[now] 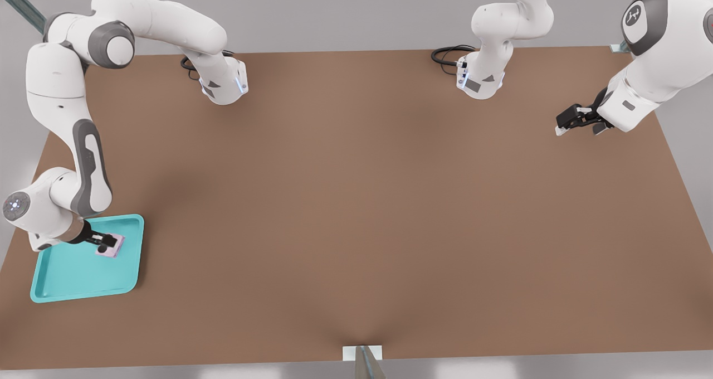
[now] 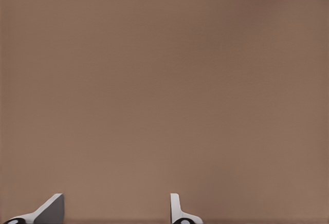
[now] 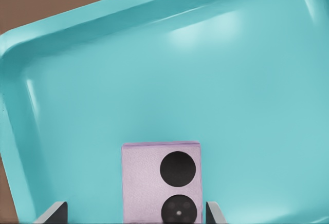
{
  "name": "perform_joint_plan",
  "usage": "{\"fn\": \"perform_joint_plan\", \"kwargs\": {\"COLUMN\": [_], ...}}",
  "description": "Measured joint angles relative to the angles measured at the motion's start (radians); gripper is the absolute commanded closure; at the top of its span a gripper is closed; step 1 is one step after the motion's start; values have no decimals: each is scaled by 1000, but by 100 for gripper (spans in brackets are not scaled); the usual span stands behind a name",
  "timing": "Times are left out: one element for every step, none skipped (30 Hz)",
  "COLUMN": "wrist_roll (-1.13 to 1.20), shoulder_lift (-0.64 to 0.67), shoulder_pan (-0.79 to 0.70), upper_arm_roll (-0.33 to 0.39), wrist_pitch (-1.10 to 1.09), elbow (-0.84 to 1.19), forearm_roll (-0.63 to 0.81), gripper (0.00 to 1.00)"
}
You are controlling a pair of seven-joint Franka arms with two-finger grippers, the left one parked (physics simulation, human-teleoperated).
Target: Keep left arm still and place phone on the tray with right arm
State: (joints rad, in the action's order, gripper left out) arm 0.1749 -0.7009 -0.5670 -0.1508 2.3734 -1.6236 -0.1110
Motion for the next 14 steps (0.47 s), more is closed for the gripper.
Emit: {"fn": "perform_joint_plan", "kwargs": {"wrist_roll": [31, 58, 79, 88, 87, 77, 65, 53, 42, 30, 18, 6, -5, -15], "shoulder_lift": [21, 85, 155, 217, 270, 322, 357, 412, 478, 554, 610, 638, 653, 660], "shoulder_pan": [-1, 0, 3, 14, 21, 52, 206, 434, 576, 649, 688, 709, 719, 724], "upper_arm_roll": [-11, -46, -107, -184, -278, -341, -255, -47, 83, 151, 188, 208, 219, 225], "wrist_pitch": [-7, -34, -81, -139, -200, -267, -349, -428, -492, -533, -560, -585, -606, -626], "elbow": [2, 15, 57, 99, 129, 167, 252, 298, 282, 209, 145, 111, 94, 85], "forearm_roll": [3, 6, 7, 2, -4, -9, -14, -13, 5, 21, 33, 42, 49, 54], "gripper": [0, 0, 0, 0, 0, 0, 0, 0, 0, 0, 0, 0, 0, 0]}}
